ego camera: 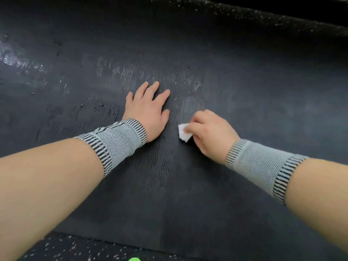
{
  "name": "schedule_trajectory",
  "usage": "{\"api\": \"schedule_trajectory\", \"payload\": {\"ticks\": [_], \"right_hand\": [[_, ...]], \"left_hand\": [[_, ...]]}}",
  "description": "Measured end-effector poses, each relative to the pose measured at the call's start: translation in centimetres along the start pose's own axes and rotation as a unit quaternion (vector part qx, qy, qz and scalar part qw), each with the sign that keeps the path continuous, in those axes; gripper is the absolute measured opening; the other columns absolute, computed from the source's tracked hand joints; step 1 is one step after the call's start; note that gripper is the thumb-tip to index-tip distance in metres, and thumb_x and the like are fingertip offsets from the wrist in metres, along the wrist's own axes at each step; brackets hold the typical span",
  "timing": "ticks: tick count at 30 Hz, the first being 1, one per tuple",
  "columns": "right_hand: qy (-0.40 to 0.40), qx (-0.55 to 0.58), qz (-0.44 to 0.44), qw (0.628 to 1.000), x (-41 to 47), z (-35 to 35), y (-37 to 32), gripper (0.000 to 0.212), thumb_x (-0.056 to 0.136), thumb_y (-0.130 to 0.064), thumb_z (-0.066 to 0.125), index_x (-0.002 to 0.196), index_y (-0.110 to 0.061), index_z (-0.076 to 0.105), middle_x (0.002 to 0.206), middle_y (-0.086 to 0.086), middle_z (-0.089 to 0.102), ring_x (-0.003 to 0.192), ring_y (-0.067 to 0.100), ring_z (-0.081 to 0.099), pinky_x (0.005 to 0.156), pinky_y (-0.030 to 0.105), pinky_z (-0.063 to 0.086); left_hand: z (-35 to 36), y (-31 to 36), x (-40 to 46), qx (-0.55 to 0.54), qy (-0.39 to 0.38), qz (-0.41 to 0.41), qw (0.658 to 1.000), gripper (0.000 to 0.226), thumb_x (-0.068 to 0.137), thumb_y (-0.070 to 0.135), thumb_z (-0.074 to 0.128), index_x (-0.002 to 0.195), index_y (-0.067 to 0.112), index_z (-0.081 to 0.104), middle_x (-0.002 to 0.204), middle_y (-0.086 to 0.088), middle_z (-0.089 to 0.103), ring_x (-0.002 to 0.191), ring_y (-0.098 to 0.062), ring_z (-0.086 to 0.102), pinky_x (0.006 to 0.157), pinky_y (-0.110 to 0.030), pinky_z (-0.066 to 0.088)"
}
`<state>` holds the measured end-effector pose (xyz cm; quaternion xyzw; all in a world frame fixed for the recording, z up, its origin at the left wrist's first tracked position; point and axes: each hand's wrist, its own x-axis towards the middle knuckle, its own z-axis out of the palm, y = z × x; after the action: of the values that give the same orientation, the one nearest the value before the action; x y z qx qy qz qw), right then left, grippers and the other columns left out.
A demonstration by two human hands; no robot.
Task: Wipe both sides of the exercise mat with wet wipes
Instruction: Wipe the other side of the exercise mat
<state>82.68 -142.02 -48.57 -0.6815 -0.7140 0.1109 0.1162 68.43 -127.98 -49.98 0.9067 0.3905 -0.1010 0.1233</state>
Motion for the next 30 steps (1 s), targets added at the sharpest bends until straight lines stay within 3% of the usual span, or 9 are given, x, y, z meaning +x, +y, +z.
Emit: {"api": "schedule_trajectory", "payload": {"ticks": [3, 8, 10, 12, 16, 20, 24, 27, 30], "right_hand": [[-0.034, 0.028, -0.069, 0.997, -3.0, 0.5, -0.7, 0.029, 0.078, -0.013, 0.04, 0.081, -0.01, 0.068, 0.083, 0.006, 0.059, 0.069, 0.027, 0.054, 0.052, 0.031, 0.048], [-0.028, 0.015, -0.088, 0.996, 0.7, -0.2, 1.5, 0.031, 0.077, -0.014, 0.039, 0.08, -0.01, 0.07, 0.081, 0.009, 0.06, 0.067, 0.029, 0.057, 0.054, 0.027, 0.044], [-0.012, -0.013, -0.057, 0.998, 3.7, -0.7, 3.1, 0.024, 0.079, -0.009, 0.047, 0.084, -0.008, 0.07, 0.084, 0.012, 0.06, 0.072, 0.033, 0.058, 0.057, 0.031, 0.046], [0.007, -0.065, 0.017, 0.998, 6.7, -1.4, 5.0, 0.022, 0.086, -0.007, 0.052, 0.101, -0.01, 0.069, 0.102, 0.012, 0.058, 0.093, 0.035, 0.055, 0.071, 0.036, 0.046], [0.012, -0.067, 0.118, 0.991, 9.7, -2.3, 7.0, 0.029, 0.092, -0.014, 0.047, 0.117, -0.017, 0.063, 0.12, 0.007, 0.053, 0.11, 0.029, 0.048, 0.087, 0.035, 0.04], [0.021, -0.053, 0.061, 0.996, 6.7, -1.2, 5.7, 0.028, 0.086, -0.01, 0.046, 0.104, -0.011, 0.069, 0.103, 0.012, 0.059, 0.094, 0.035, 0.054, 0.076, 0.041, 0.05], [0.017, 0.008, -0.036, 0.999, 1.9, -0.6, 4.1, 0.034, 0.08, -0.017, 0.037, 0.084, -0.012, 0.07, 0.082, 0.006, 0.059, 0.07, 0.028, 0.055, 0.054, 0.028, 0.046], [-0.005, 0.024, -0.052, 0.998, 1.8, -0.7, 4.2, 0.033, 0.079, -0.017, 0.037, 0.083, -0.013, 0.07, 0.081, 0.003, 0.059, 0.067, 0.025, 0.054, 0.05, 0.026, 0.045], [-0.001, 0.011, -0.05, 0.999, 4.2, -1.0, 5.4, 0.033, 0.078, -0.018, 0.038, 0.08, -0.013, 0.071, 0.079, 0.005, 0.059, 0.066, 0.027, 0.055, 0.057, 0.025, 0.041]], "left_hand": [[-0.1, -0.1, 0.1, 0.0, -0.001, 0.003, 1.0, 0.059, 0.1, 0.046, 0.037, 0.155, 0.033, 0.019, 0.164, 0.0, 0.007, 0.15, -0.024, 0.001, 0.12, -0.054, 0.009], [-0.3, 0.1, -0.1, 0.004, -0.006, 0.001, 1.0, 0.06, 0.1, 0.046, 0.036, 0.155, 0.033, 0.018, 0.164, 0.0, 0.007, 0.15, -0.024, 0.0, 0.12, -0.053, 0.01], [-0.4, 0.1, -0.1, 0.007, -0.009, 0.0, 1.0, 0.06, 0.1, 0.047, 0.036, 0.155, 0.033, 0.016, 0.164, 0.0, 0.006, 0.15, -0.023, 0.0, 0.12, -0.052, 0.009], [-0.5, 0.1, 0.0, 0.008, -0.012, 0.0, 1.0, 0.06, 0.1, 0.047, 0.036, 0.155, 0.033, 0.016, 0.164, 0.001, 0.005, 0.15, -0.023, -0.001, 0.12, -0.052, 0.009], [-0.5, 0.1, -0.1, -0.003, -0.009, -0.002, 1.0, 0.06, 0.099, 0.047, 0.036, 0.155, 0.033, 0.017, 0.164, 0.001, 0.007, 0.15, -0.022, -0.001, 0.12, -0.052, 0.009], [-0.4, 0.3, -0.1, -0.016, -0.002, -0.011, 1.0, 0.06, 0.097, 0.047, 0.039, 0.153, 0.035, 0.022, 0.163, 0.002, 0.01, 0.15, -0.021, 0.0, 0.12, -0.052, 0.009], [-0.8, 0.3, 0.3, -0.021, 0.003, -0.006, 1.0, 0.054, 0.097, 0.044, 0.042, 0.149, 0.032, 0.033, 0.159, 0.002, 0.019, 0.149, -0.021, 0.006, 0.118, -0.058, 0.01], [-1.5, 0.2, 1.5, -0.041, 0.033, 0.005, 0.999, 0.042, 0.097, 0.037, 0.046, 0.138, 0.027, 0.048, 0.15, 0.002, 0.032, 0.147, -0.019, 0.012, 0.118, -0.058, 0.013], [-2.0, 0.7, 3.4, -0.04, 0.035, 0.013, 0.998, 0.045, 0.098, 0.035, 0.047, 0.142, 0.026, 0.043, 0.154, 0.001, 0.028, 0.149, -0.02, 0.008, 0.118, -0.056, 0.014]]}}
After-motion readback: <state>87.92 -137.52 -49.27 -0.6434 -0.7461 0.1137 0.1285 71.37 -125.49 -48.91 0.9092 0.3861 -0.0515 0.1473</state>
